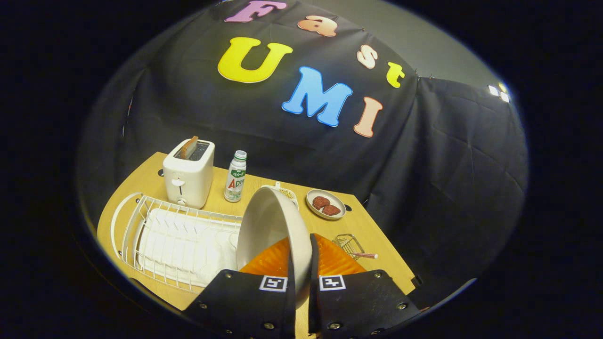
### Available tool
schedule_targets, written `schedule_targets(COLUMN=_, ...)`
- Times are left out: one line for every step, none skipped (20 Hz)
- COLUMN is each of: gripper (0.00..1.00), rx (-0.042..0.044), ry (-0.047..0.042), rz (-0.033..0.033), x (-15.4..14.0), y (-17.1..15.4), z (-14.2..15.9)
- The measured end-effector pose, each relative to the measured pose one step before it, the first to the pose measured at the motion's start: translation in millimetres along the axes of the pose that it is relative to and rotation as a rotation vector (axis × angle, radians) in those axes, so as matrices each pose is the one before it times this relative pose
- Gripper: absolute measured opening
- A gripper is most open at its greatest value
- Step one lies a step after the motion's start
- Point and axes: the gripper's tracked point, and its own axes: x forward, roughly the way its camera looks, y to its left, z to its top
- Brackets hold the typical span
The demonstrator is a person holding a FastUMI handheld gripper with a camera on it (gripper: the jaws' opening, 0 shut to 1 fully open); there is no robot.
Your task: Take the plate from the dish rack, then take the spoon from the basket and place it into the plate.
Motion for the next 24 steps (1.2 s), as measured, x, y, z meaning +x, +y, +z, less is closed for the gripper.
schedule_targets(gripper=0.1, rx=0.00107, ry=-0.00542, rz=0.00397, x=-7.59, y=-3.4, z=-2.92)
schedule_targets(gripper=0.1, rx=0.00348, ry=0.00014, rz=0.00523, x=-7.74, y=-2.68, z=-4.26)
schedule_targets(gripper=0.1, rx=0.00512, ry=0.00138, rz=0.00681, x=-8.7, y=-3.29, z=-4.24)
schedule_targets(gripper=0.1, rx=0.00552, ry=0.00196, rz=0.00548, x=-8.36, y=-3.62, z=-6.29)
schedule_targets(gripper=0.1, rx=0.00585, ry=0.00004, rz=0.00654, x=-6.42, y=-3.58, z=-4.99)
schedule_targets(gripper=0.1, rx=0.00815, ry=0.00344, rz=0.00685, x=-7.35, y=-3.84, z=-6.26)
schedule_targets(gripper=0.1, rx=0.00825, ry=0.00174, rz=0.00458, x=-7.3, y=-4.0, z=-6.13)
schedule_targets(gripper=0.1, rx=0.009, ry=0.00626, rz=0.00161, x=-5.09, y=-4.77, z=-8.12)
schedule_targets(gripper=0.1, rx=0.00922, ry=0.00995, rz=0.00529, x=-4.65, y=-4.17, z=-10.32)
schedule_targets(gripper=0.1, rx=0.00599, ry=0.00858, rz=0.00646, x=-3.33, y=-3.24, z=-8.11)
schedule_targets(gripper=0.1, rx=0.00391, ry=0.01432, rz=0.00257, x=-3.22, y=-4.85, z=-11.38)
schedule_targets(gripper=0.1, rx=0.00164, ry=0.00883, rz=-0.00066, x=-1.68, y=-3.59, z=-7.64)
schedule_targets(gripper=0.1, rx=0.00105, ry=0.01513, rz=-0.00106, x=-1.04, y=-4.62, z=-9.55)
schedule_targets(gripper=0.1, rx=0.00092, ry=0.01727, rz=0.00367, x=1.03, y=-2.34, z=-9.87)
schedule_targets(gripper=0.1, rx=0.00434, ry=0.01755, rz=0.00235, x=1.27, y=-2.34, z=-10.17)
schedule_targets(gripper=0.1, rx=0.00668, ry=0.01576, rz=0.00207, x=1.24, y=-1.85, z=-7.45)
schedule_targets(gripper=0.1, rx=0.01293, ry=0.0197, rz=0.00227, x=1.93, y=-2.19, z=-8.67)
schedule_targets(gripper=0.1, rx=0.01628, ry=0.01923, rz=0.00329, x=1.77, y=-1.44, z=-8.96)
schedule_targets(gripper=0.1, rx=0.01764, ry=0.02092, rz=0.00267, x=2.69, y=-1.86, z=-7.94)
schedule_targets(gripper=0.1, rx=0.01713, ry=0.01953, rz=0.0012, x=1.92, y=-1.46, z=-8.61)
schedule_targets(gripper=0.1, rx=0.01659, ry=0.01871, rz=0.00091, x=2.97, y=-0.86, z=-7.18)
schedule_targets(gripper=0.1, rx=0.01215, ry=0.01393, rz=0.00084, x=2.15, y=-0.74, z=-4.72)
schedule_targets(gripper=0.11, rx=0.01338, ry=0.01068, rz=0.00477, x=2.39, y=-0.13, z=-4.08)
schedule_targets(gripper=0.1, rx=0.01473, ry=0.01167, rz=0.00519, x=3.2, y=1.21, z=-5.25)
